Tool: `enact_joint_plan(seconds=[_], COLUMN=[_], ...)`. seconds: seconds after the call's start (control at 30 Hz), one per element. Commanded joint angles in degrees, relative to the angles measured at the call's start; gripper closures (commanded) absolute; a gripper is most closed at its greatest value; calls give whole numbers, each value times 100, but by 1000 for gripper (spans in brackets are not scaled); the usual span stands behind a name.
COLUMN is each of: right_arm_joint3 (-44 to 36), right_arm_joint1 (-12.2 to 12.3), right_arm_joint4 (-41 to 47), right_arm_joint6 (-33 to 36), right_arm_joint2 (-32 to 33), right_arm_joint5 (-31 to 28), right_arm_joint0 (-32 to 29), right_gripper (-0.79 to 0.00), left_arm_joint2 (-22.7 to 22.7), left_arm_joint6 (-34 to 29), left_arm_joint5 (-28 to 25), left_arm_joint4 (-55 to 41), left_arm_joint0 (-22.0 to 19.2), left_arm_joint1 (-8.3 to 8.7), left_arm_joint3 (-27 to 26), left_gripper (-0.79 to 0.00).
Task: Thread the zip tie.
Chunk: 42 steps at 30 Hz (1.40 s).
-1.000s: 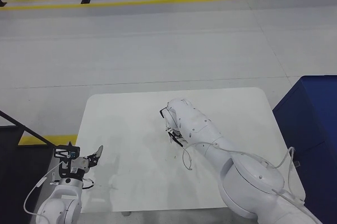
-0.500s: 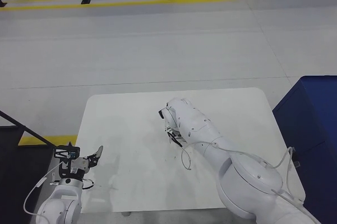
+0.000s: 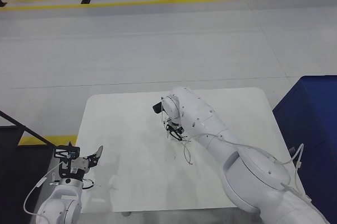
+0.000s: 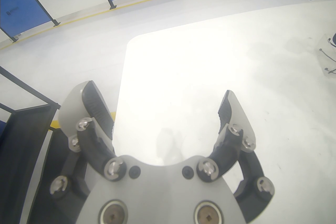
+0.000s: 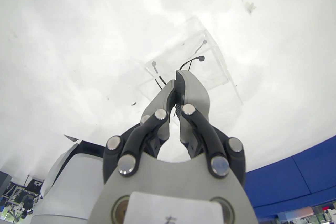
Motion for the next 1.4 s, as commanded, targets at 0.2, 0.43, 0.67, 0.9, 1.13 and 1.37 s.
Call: enact_joint_plan(seconds=[0.2, 0.43, 0.67, 0.9, 1.13, 1.37], right_arm_joint3=[-486, -529, -668, -1336, -1336, -1366], right_arm_joint1=[373, 389, 594, 1136, 1136, 1135], right_arm_joint4=[-33, -29, 871, 2402, 2402, 2384], right_arm_joint6=[-53, -49, 87, -466, -466, -496], right_arm_joint2=[348, 364, 844, 491, 491, 483], right_arm_joint5=[49, 45, -2103, -3077, -3077, -3077], right_arm_joint0=[1, -12, -51, -248, -248, -269], right_gripper=[0, 0, 0, 0, 0, 0], left_arm_joint2=[0, 0, 0, 0, 0, 0], left_arm_joint6=[0, 0, 0, 0, 0, 0], left_arm_joint5=[0, 0, 0, 0, 0, 0], left_arm_joint4=[0, 0, 0, 0, 0, 0], left_arm_joint0=[0, 0, 0, 0, 0, 0], left_arm_joint1=[0, 0, 0, 0, 0, 0], left_arm_joint3=[0, 0, 0, 0, 0, 0], left_gripper=[-785, -785, -785, -785, -785, -785])
